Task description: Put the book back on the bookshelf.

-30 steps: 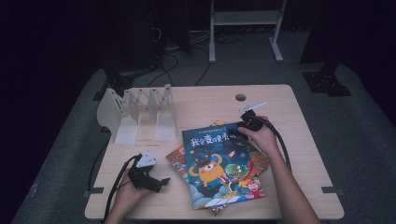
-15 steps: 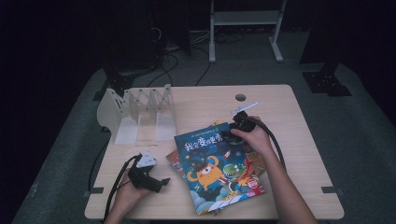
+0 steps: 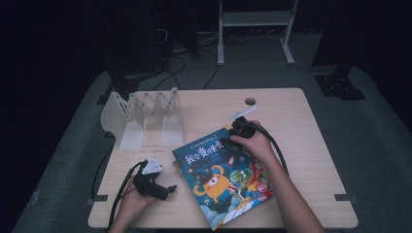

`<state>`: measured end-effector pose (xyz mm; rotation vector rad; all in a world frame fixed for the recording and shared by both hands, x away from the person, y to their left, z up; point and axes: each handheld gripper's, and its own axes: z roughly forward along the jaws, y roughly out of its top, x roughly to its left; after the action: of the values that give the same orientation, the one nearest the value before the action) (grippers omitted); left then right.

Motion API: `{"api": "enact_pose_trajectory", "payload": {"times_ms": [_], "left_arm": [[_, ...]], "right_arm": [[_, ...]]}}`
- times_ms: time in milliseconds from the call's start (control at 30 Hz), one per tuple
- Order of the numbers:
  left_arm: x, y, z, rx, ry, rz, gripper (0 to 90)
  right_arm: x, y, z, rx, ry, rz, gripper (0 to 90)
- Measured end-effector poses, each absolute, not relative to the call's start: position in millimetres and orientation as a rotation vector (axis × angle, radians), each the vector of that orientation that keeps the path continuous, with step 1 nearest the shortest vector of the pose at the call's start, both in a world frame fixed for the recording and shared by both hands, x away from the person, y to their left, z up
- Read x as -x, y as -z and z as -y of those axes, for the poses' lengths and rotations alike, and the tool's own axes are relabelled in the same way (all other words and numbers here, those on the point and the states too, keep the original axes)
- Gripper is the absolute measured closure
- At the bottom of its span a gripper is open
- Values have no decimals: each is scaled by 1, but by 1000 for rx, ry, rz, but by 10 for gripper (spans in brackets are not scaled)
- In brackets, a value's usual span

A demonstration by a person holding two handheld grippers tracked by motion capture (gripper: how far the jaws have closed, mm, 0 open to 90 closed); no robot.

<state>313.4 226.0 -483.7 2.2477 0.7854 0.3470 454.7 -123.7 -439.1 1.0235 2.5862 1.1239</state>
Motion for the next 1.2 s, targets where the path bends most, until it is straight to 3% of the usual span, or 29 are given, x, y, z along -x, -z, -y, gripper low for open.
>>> {"api": "enact_pose_trajectory", "payload": {"times_ms": [433,867,1200], "left_arm": [[-313,484,-226,-2245,-348,-781,0],[-314,483,-233,-2213,-316,-803,0],[-314,452,-242,-2154,-309,-787,0]], "right_arm": [[-449,437,102,-999,-1134,-2617,422],[-420,420,150,-1077,-1096,-2513,368],[-383,424,204,-1112,-1116,-2469,371]]}}
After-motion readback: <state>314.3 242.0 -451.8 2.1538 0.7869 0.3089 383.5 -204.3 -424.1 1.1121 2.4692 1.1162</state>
